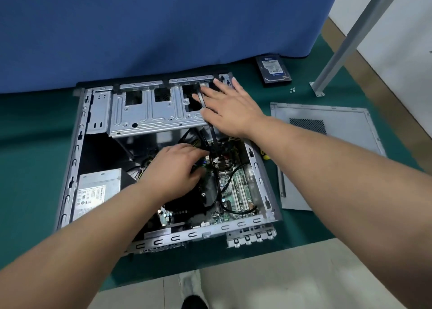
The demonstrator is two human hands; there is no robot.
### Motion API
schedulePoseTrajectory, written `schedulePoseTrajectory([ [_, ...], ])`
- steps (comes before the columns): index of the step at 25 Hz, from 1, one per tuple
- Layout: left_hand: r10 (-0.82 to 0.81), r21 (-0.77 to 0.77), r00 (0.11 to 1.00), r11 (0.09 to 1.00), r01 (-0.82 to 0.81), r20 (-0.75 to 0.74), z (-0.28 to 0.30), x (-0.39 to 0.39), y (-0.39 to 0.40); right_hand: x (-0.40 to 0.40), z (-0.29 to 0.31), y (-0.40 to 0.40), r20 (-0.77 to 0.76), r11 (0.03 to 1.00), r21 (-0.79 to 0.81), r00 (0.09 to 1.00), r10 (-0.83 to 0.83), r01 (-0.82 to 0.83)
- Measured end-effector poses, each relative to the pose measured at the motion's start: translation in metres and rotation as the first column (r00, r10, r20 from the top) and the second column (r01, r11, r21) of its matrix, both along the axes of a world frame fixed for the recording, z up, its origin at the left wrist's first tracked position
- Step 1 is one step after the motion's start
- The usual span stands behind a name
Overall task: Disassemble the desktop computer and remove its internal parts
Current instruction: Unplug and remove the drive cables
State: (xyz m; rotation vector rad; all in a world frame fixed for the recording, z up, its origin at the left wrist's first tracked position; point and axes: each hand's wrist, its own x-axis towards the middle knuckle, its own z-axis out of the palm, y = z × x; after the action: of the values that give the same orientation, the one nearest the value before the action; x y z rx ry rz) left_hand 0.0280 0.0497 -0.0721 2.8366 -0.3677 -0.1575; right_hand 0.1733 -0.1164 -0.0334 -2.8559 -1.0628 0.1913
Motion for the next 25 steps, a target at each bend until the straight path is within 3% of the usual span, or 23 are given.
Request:
schedulePoseTrajectory([
  [8, -0.061, 0.142, 0.993, 0.987, 0.075, -0.1, -0.024, 0.053, -0.025, 0.0, -0.001, 0.003, -0.003, 1.0, 0.021, 1.0, -0.014, 0.014],
  [15, -0.128, 0.166, 0.991, 0.979, 0.119, 0.043, -0.032, 0.072, -0.034, 0.002, -0.006, 0.005, 0.003, 0.999, 0.045, 1.0, -0.016, 0.015],
  [25, -0.042, 0.126, 0.998, 0.991, 0.035, 0.05, -0.046, 0.074, -0.044, 0.002, -0.009, 0.006, 0.009, 0.998, 0.051, 1.0, -0.021, 0.02],
])
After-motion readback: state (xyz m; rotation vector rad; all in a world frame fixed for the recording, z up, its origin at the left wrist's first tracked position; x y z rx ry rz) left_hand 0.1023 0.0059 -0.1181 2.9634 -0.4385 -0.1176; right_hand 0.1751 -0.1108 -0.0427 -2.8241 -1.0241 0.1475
